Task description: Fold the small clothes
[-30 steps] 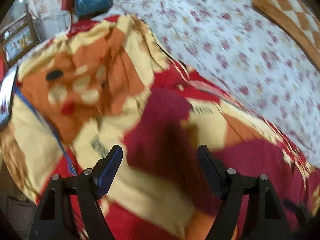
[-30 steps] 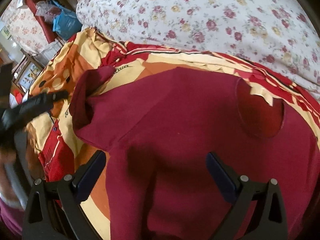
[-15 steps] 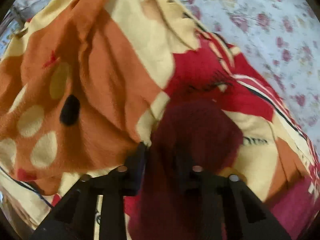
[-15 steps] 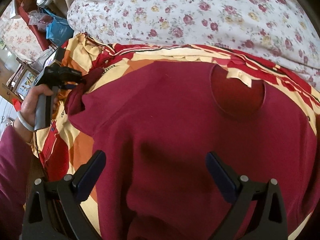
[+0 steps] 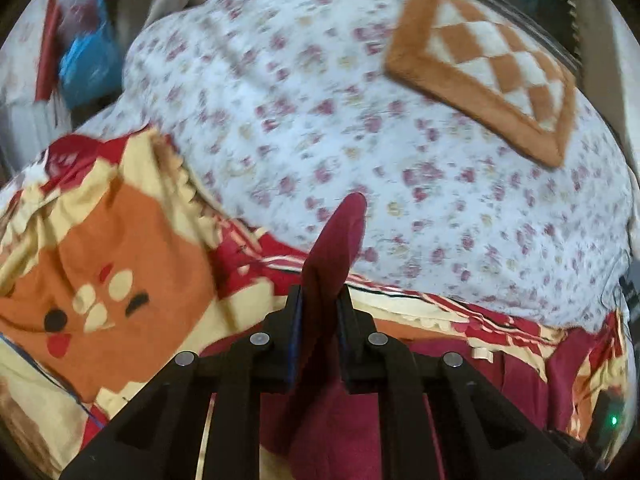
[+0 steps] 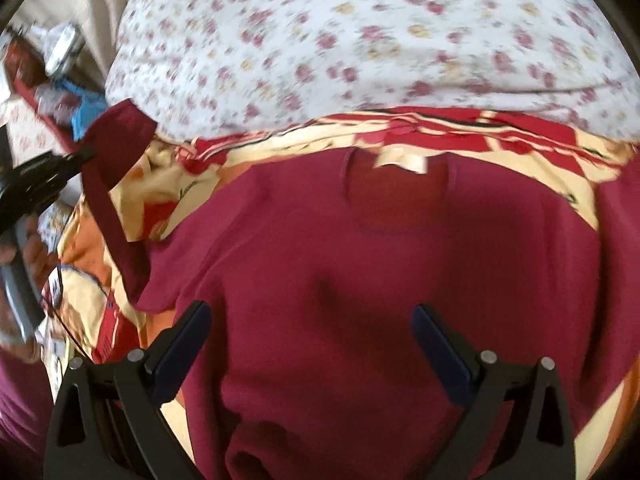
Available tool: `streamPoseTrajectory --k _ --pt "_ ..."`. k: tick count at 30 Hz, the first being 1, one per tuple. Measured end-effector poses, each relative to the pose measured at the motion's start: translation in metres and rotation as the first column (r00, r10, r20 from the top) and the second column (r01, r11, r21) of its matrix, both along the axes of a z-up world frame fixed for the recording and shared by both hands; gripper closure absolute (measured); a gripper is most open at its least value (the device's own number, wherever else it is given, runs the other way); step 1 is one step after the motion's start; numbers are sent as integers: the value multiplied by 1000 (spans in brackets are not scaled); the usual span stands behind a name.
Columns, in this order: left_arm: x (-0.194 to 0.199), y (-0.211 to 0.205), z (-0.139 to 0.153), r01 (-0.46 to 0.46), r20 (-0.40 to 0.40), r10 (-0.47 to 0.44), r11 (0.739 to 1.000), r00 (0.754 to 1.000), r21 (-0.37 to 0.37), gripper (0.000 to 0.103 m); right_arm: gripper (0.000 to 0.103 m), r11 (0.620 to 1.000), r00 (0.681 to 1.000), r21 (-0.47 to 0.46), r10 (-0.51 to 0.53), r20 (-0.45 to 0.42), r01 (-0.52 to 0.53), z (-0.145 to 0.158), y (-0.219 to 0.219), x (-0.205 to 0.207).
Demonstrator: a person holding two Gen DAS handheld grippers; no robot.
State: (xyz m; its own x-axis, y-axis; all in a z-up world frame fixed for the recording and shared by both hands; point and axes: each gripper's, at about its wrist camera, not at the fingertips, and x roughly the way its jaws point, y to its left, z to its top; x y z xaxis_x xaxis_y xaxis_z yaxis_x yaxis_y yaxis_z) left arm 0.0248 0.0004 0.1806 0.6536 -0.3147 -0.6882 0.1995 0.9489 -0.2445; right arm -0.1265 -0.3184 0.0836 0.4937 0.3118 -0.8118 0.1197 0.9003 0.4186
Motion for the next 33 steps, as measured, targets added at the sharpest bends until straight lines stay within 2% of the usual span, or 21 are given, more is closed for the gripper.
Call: streamPoseTrajectory --k 2,5,10,12,13,14,15,17,19,23,26,28,29,30,32,33 --pt "-1 -17 -1 65 -29 -67 996 997 -66 99 1 1000 1000 20 -12 2 12 1 -7 -4" --pt "-25 -58 -2 166 0 -166 984 986 -68 99 1 999 999 18 -36 22 35 6 -17 -11" --pt "-68 -129 -23 326 11 -327 941 945 -86 98 1 996 995 -15 -93 36 93 10 -36 -20" --pt "-83 -161 -49 394 -15 -397 915 918 -86 82 1 991 991 -34 -126 36 128 11 -48 -24" --pt "-87 -170 -60 424 -31 -428 901 903 -92 65 1 989 989 -36 -143 35 144 11 -54 -26" --pt "-91 -182 -74 457 -60 -463 884 884 -99 55 1 986 986 -32 -162 34 163 10 -60 -28" --pt "-94 -191 -90 480 -105 -490 871 865 -109 54 1 983 983 -30 -181 30 182 8 -66 -29" --pt "-99 -195 -105 489 -158 -503 864 850 -118 54 1 979 980 -29 -199 19 200 4 -74 -30" --pt "-106 -188 -101 481 -148 -492 870 858 -103 54 1 981 982 -28 -189 19 189 1 -76 -29" --pt "-126 -144 -66 459 -38 -463 885 886 -75 49 1 989 991 -64 -131 40 133 1 -67 -17" --pt "-135 -97 -52 396 -1 -396 918 918 -39 48 1 991 994 -108 -76 73 84 1 -53 2" --pt "-136 -64 -58 319 -20 -319 948 948 -9 48 1 986 994 -152 -62 85 74 -1 -46 21" --pt "-136 -56 -62 298 -32 -298 955 954 4 48 1 982 996 -177 -47 79 60 -7 -42 36" --pt "-136 -44 -71 266 -56 -264 963 963 30 48 5 980 997 -194 -39 67 51 -12 -39 45" --pt "-135 -31 -83 231 -95 -225 971 970 60 48 22 970 1000 -242 -23 2 22 -34 -33 71" --pt "-134 -25 -92 213 -128 -202 974 971 79 48 39 971 999 -239 -16 -39 6 -46 -32 80"
